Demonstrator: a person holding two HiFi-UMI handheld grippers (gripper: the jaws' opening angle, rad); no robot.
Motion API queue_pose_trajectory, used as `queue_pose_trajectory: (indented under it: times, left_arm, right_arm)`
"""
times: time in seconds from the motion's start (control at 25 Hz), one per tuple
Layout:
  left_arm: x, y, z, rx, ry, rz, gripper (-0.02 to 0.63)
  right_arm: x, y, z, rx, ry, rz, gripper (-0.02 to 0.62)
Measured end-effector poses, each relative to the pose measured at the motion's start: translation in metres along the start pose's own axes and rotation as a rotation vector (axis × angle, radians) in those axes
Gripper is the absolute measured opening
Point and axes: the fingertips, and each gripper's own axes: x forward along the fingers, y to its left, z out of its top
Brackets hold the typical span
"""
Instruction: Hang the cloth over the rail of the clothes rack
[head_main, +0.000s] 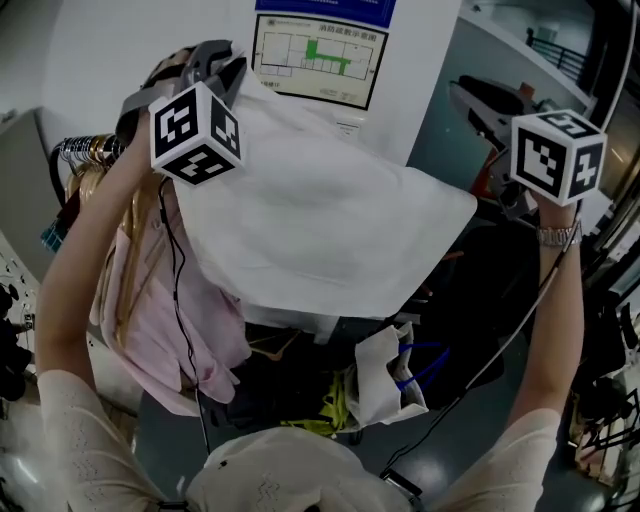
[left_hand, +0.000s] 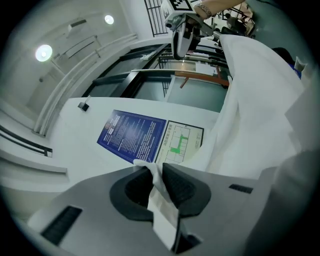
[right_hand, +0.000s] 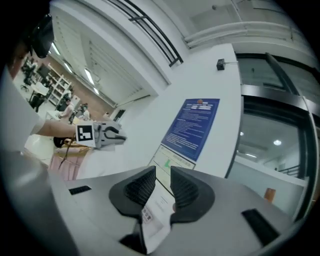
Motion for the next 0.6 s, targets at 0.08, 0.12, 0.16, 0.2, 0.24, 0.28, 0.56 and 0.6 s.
queue_pose_trajectory:
  times: [0.08, 0.12, 0.16, 0.2, 0.24, 0.28, 0.56, 0.6]
  left_arm:
    - [-0.002, 0.002, -0.001, -0.022, -0.011, 0.009, 0.038]
    - [-0.003, 0.003, -0.001, -0.029, -0.016, 0.011, 0.038]
    - [-0.004, 0.004, 0.000, -0.031, -0.022, 0.013, 0.038]
    - [-0.005, 0.004, 0.001, -0.031, -0.030, 0.015, 0.038]
    - [-0.005, 0.004, 0.002, -0.029, -0.038, 0.017, 0.038]
    - [-0.006, 0.004, 0.003, -0.027, -0.044, 0.015, 0.038]
    - [-0.006, 0.001, 0.006, -0.031, -0.073, -0.014, 0.038]
    - [-0.006, 0.000, 0.007, -0.038, -0.082, -0.028, 0.038]
  right_arm:
    - [0.012, 0.035, 0.021, -0.013, -0.048, 0.081, 0.084]
    - [0.018, 0.053, 0.031, -0.018, -0.077, 0.121, 0.084]
    - [0.025, 0.069, 0.041, -0.027, -0.104, 0.157, 0.084]
    - [0.033, 0.085, 0.050, -0.044, -0.125, 0.186, 0.084]
    - [0.042, 0.098, 0.056, -0.070, -0.137, 0.204, 0.084]
    - [0.052, 0.111, 0.060, -0.100, -0.141, 0.217, 0.084]
    - [0.132, 0.151, 0.071, -0.182, -0.124, 0.242, 0.084]
    - [0.141, 0.151, 0.068, -0.184, -0.108, 0.245, 0.084]
